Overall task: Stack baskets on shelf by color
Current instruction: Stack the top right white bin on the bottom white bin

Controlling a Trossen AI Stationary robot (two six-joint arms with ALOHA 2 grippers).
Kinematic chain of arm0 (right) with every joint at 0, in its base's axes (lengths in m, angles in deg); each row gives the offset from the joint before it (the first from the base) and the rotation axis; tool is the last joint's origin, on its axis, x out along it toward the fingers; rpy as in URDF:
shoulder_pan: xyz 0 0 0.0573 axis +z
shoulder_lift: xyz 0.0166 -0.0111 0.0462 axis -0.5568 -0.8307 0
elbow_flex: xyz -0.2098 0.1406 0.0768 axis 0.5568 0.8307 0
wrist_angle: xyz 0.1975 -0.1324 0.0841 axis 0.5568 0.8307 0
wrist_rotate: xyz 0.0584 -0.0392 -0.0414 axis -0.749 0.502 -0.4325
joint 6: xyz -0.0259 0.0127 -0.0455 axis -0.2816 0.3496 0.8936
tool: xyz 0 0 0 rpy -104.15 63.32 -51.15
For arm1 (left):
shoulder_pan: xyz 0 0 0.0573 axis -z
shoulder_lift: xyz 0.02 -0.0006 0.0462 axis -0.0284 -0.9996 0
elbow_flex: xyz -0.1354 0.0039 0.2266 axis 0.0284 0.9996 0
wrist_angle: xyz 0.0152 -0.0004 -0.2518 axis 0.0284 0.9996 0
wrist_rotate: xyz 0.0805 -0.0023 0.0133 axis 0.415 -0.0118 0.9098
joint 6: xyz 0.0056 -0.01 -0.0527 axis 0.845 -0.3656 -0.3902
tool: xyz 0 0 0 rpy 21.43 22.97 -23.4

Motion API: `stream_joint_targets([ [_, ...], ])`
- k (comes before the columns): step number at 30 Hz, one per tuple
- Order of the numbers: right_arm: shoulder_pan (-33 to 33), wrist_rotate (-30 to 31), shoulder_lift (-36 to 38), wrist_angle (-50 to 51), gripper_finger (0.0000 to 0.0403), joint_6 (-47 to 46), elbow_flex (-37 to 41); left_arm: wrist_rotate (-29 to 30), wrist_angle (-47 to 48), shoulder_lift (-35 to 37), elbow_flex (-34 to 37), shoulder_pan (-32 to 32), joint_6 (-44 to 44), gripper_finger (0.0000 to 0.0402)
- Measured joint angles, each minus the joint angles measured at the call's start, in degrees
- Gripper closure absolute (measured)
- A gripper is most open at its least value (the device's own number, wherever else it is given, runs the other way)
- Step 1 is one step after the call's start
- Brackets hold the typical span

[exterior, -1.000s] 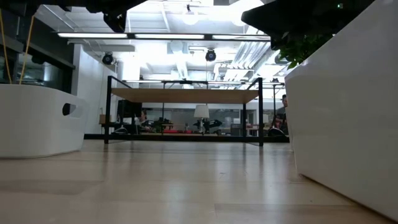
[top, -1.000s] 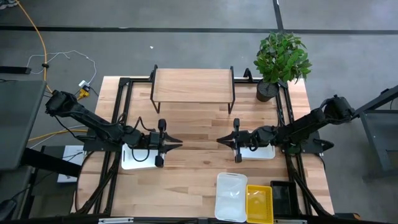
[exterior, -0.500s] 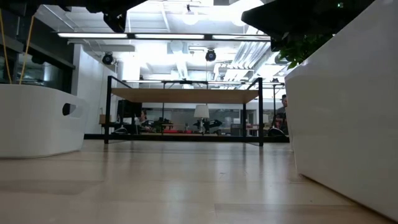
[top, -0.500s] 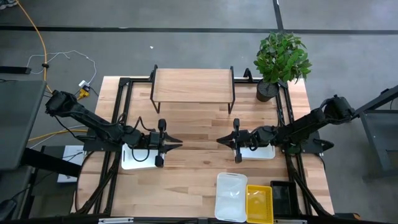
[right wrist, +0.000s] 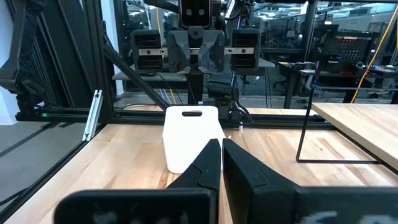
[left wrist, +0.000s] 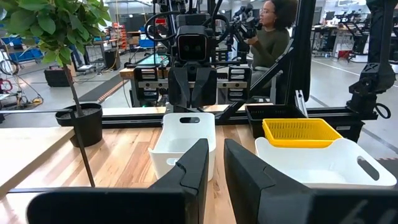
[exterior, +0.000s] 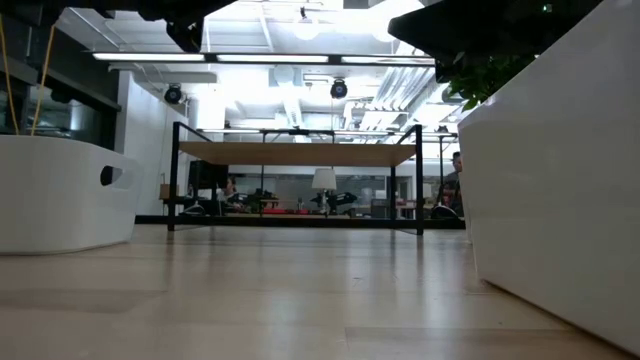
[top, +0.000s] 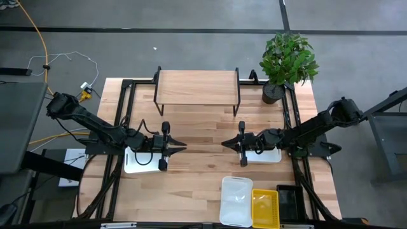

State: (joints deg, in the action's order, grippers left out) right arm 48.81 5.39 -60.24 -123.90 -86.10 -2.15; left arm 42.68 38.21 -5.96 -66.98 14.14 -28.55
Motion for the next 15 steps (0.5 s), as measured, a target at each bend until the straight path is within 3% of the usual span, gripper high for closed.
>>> stream_joint_targets([
  [5, 1.15, -1.8, -0.02, -0.64, 0.0393, 0.5, -0.07, 0.0, 0.0, 0.0, 0.0, 0.0, 0.0, 0.036],
  [9, 4.05, -1.83, -0.04, 3.8, 0.0363, 0.93, -3.79, 0.0, 0.0, 0.02, 0.0, 0.0, 1.35, 0.036],
  [12, 7.08, 1.15, -0.04, 18.01, 0.0321, -0.28, -9.75, 0.0, -0.01, 0.02, 0.0, -0.01, 1.9, 0.036],
  [15, 9.88, 5.61, -0.04, 42.46, 0.0273, -6.87, -18.42, 0.0, 0.0, 0.02, 0.0, 0.0, 1.91, 0.036],
])
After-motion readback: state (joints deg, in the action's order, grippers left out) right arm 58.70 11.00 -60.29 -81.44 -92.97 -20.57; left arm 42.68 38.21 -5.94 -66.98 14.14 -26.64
